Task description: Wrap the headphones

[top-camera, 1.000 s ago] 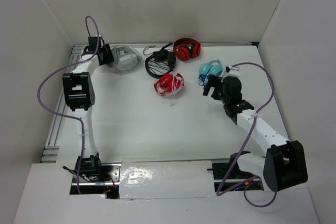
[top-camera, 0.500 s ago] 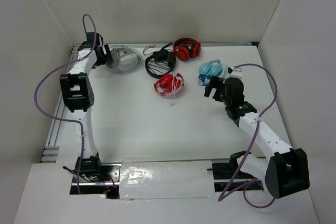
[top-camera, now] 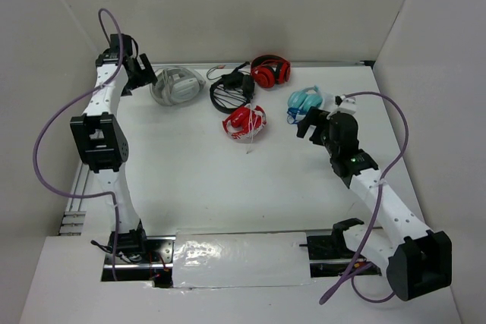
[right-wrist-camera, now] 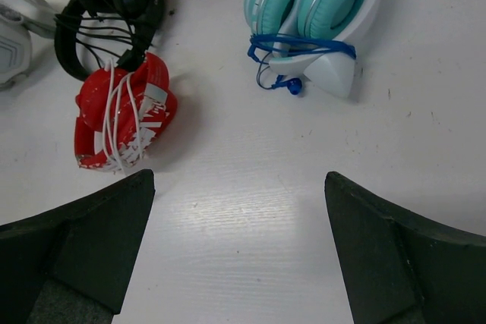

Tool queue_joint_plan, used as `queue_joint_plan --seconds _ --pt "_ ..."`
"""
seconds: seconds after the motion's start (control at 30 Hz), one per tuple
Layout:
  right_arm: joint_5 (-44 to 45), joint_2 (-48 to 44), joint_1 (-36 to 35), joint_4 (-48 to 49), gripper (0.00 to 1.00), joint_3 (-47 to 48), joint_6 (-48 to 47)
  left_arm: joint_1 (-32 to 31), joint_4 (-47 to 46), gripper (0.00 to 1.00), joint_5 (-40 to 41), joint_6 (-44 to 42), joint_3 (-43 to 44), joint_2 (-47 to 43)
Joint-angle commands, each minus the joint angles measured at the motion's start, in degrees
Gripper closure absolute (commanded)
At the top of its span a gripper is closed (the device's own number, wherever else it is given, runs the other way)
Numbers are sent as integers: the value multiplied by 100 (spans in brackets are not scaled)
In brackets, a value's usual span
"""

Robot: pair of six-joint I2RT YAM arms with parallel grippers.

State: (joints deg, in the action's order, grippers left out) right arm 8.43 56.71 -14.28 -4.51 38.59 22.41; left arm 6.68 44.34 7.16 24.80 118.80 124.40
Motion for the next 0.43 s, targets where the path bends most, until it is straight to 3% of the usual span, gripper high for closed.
queue_joint_plan --seconds 0.0,0.4 --pt "-25 -169 -57 65 0 307 236 35 -118 1 -346 139 -68 -566" --pt "-85 -63 -118 -261 0 676 360 9 -189 1 -627 201 -375 -891"
